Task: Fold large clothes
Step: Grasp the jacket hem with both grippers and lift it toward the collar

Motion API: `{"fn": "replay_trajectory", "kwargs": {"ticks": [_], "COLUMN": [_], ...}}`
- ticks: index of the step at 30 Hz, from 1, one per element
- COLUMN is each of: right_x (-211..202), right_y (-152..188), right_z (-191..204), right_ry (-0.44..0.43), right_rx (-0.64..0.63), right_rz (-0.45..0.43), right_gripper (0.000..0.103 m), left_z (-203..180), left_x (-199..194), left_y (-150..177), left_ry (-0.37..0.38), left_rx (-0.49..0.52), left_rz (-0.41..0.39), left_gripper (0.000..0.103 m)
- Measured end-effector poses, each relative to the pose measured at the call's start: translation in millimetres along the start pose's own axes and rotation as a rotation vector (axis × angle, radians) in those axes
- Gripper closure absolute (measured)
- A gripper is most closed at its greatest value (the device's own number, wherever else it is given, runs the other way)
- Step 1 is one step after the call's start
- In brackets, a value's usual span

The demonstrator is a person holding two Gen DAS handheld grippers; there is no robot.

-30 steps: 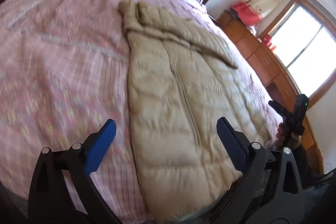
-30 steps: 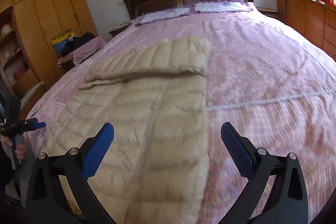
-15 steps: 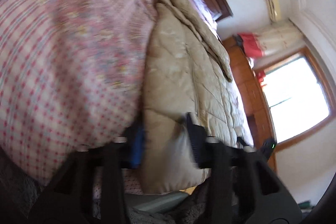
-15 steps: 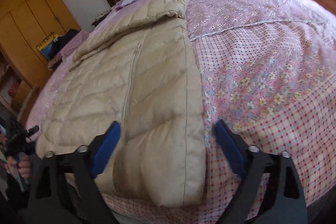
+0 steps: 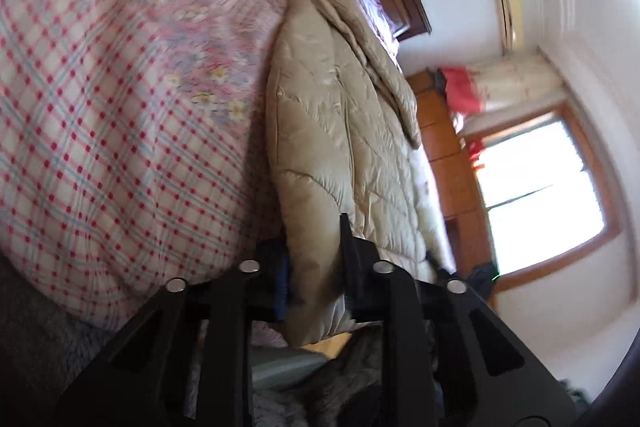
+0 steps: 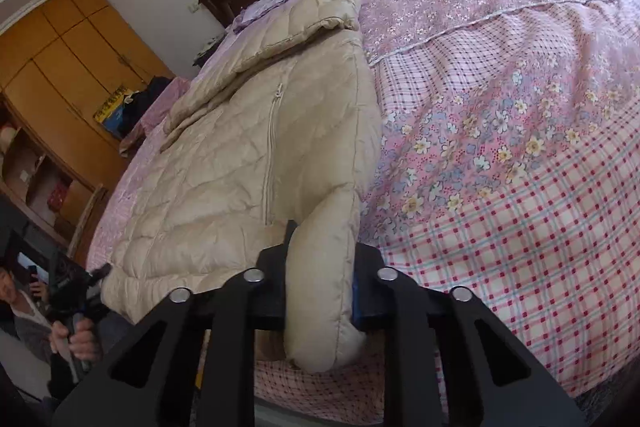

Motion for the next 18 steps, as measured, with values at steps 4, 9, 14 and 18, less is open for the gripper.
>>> {"fn": "replay_trajectory", "kwargs": {"ticks": [4, 9, 14, 18], "right_x": [-17.6, -58.5, -99.1, -122.6], "right_y": [3.8, 23.0, 39.2, 53.8], "right_z": [13.5, 58.7, 97.3, 109.8], "right_ry": [-0.082, -0.171, -0.166, -0.172], "right_rx": [-0.007, -0.175, -0.303, -0.268], "right_rz": [-0.024, -0.085, -0.113, -0.092], "right_gripper": [0.092, 0.093, 0.093, 0.093], "left_z": [-10.9, -50.2, -82.4, -82.4], "left_x": [-18.2, -64.0, -104.4, -129.2], "left_y": [5.8, 20.8, 33.3, 43.6], "left_ry": [-0.001, -0.075, -0.119, -0.165], "left_rx": [0.053, 0.264, 0.342, 0.291], "left_rz": [-0.034, -0.184, -0.259, -0.284], "left_gripper": [0.094, 0.095, 0.095, 0.095]}}
Point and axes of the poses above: each gripper's, at about its wrist camera, not at the fingertips, and x roughly the way its jaws point, z to its left, y to its underside, the point moved 6 cm from there along x, roughly the way its jaws point, and after that the axes turned 12 degrees about -y, right-handed, at the moved point
